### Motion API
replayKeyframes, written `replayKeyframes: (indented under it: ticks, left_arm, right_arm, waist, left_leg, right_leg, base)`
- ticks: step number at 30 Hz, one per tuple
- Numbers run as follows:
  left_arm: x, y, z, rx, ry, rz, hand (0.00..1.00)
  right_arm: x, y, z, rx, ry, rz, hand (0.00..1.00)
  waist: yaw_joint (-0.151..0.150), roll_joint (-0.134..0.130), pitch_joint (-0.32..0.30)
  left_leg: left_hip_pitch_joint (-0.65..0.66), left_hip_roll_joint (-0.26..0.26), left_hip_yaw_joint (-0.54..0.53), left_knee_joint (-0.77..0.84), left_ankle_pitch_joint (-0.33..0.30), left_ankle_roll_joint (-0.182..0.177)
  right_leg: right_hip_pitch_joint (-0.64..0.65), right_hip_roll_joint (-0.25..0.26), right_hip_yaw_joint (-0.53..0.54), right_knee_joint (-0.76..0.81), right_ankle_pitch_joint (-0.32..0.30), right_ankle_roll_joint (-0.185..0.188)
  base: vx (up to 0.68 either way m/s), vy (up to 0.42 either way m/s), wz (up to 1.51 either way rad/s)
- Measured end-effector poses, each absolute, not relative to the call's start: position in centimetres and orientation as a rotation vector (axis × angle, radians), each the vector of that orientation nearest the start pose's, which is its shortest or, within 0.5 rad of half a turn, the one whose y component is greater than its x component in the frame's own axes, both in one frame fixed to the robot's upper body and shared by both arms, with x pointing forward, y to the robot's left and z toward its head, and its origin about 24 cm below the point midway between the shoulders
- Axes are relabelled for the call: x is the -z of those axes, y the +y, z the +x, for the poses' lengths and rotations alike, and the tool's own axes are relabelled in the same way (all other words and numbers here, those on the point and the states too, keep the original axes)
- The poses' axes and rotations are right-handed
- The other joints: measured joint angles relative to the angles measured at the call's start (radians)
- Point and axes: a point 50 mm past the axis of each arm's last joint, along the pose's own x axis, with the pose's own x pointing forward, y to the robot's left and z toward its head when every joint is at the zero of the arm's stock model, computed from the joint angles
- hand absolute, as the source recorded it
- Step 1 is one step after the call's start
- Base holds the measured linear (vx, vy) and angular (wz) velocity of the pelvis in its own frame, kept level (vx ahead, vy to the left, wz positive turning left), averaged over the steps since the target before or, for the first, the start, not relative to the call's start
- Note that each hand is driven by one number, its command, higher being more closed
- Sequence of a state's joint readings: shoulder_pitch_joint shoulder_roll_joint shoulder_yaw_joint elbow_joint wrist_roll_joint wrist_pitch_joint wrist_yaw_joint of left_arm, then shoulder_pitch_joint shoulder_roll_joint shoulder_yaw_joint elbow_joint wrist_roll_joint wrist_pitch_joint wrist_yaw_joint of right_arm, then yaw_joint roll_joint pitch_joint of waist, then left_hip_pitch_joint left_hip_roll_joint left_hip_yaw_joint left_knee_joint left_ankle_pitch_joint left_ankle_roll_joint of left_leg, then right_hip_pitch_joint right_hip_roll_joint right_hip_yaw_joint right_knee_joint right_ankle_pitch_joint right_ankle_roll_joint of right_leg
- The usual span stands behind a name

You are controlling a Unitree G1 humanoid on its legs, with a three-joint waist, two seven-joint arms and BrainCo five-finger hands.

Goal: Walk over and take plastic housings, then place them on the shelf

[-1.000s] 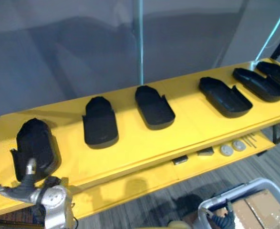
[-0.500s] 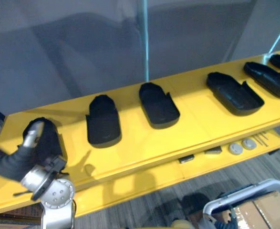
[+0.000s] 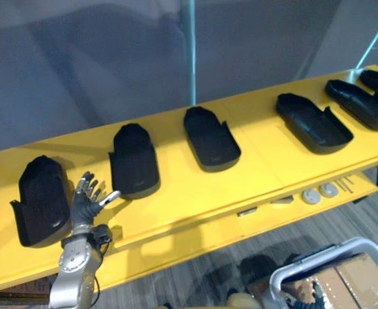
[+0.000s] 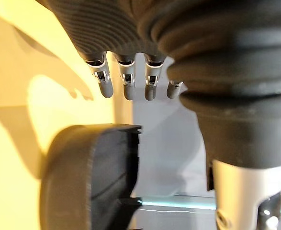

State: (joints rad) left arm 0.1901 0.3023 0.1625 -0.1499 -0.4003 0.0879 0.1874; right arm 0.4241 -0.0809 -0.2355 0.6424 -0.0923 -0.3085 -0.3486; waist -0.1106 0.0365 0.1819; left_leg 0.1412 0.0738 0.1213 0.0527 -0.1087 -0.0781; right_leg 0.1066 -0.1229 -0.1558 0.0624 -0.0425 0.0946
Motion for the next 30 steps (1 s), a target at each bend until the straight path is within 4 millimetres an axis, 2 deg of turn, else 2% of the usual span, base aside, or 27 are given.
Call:
replayKeyframes:
  ticks: [7,17,21,30]
  left_arm:
    - [-3.8,27.5,20.3,-0.495,0.133,-0.088,0.0]
    - [-2.8,27.7,19.9,-0.673,0.175,-0.114,0.0]
    - [-2.3,27.7,19.9,-0.715,0.205,-0.13,0.0]
    - [-2.3,28.1,19.7,-0.767,0.182,-0.143,0.0]
  right_arm:
    - [11.3,-25.0,5.4,0.626,0.718,-0.274,0.0]
    - [11.4,-25.0,5.4,0.625,0.722,-0.274,0.0]
    - [11.4,-24.9,5.5,0.625,0.722,-0.273,0.0]
    - [11.4,-24.9,5.4,0.623,0.724,-0.274,0.0]
  waist:
    - [0.004,0.009,-0.006]
    - [0.015,0.006,-0.004]
    - [0.015,0.001,-0.001]
    - [0.014,-0.001,0.001]
  left_leg:
    - [-0.002,0.001,-0.002,0.009,0.0,0.0]
    - [-0.004,-0.001,-0.004,0.008,0.0,0.0]
    - [-0.004,-0.001,-0.004,0.009,0.0,0.0]
    - [-0.004,-0.001,-0.003,0.009,0.0,0.0]
  right_leg:
    - [0.0,0.001,-0.004,-0.001,0.004,0.0]
    - [0.001,-0.001,-0.006,-0.005,0.006,0.003]
    - [0.001,-0.001,-0.006,-0.005,0.007,0.003]
    - [0.001,-0.001,-0.006,-0.005,0.007,0.003]
  base:
    - [-0.01,-0.003,0.0]
    - [0.0,0.0,0.0]
    - [0.0,0.0,0.0]
    - [0.0,0.0,0.0]
